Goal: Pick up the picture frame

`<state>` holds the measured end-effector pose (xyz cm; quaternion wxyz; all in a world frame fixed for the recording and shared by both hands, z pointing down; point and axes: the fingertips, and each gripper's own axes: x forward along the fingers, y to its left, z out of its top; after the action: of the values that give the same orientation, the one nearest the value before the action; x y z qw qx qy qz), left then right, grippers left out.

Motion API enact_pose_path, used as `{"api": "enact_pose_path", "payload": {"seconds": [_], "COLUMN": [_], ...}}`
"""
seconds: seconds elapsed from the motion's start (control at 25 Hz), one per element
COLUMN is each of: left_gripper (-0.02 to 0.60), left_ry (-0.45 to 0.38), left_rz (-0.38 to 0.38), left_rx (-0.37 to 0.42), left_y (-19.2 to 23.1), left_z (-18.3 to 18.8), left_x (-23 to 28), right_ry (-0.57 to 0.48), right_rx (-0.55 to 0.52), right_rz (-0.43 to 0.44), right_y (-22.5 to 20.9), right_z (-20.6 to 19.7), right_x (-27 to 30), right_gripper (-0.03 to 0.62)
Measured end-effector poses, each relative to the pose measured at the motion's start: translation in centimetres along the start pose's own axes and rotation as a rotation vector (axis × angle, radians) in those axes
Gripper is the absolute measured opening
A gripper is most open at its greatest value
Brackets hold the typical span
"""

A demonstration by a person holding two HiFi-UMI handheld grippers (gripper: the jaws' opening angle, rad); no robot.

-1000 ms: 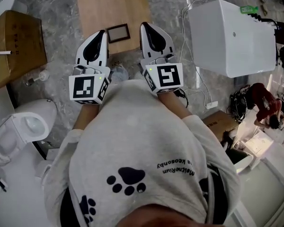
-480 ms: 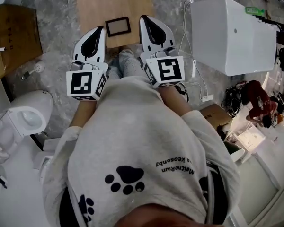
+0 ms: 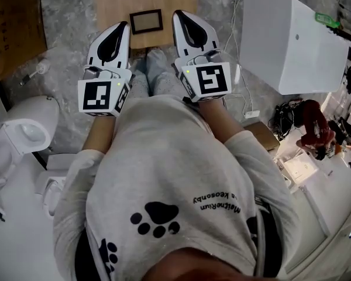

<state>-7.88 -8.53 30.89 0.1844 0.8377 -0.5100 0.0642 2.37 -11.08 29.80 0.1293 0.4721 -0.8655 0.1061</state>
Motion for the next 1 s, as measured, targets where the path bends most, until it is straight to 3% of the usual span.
{"api": "enact_pose_path", "payload": {"seconds": [0.48,1.0], "left_gripper": [0.006,0.006], "left_ry": [0.035,0.082], "left_rz": [0.018,0.003], "left_rx": [-0.013,-0.034], "left_y": [1.2,1.7], "left_z": [-4.9,-10.8], "left_x": [3.6,6.4], "right_ry": [0.094,0.146], "right_rx": [-0.006,0.006], "right_rz": [0.083,0.099], "right_y": [-0.8,-1.6], "right_z": [-6.7,-12.8], "right_x": [2.6,4.9], "right_gripper": [0.009,0.009]}}
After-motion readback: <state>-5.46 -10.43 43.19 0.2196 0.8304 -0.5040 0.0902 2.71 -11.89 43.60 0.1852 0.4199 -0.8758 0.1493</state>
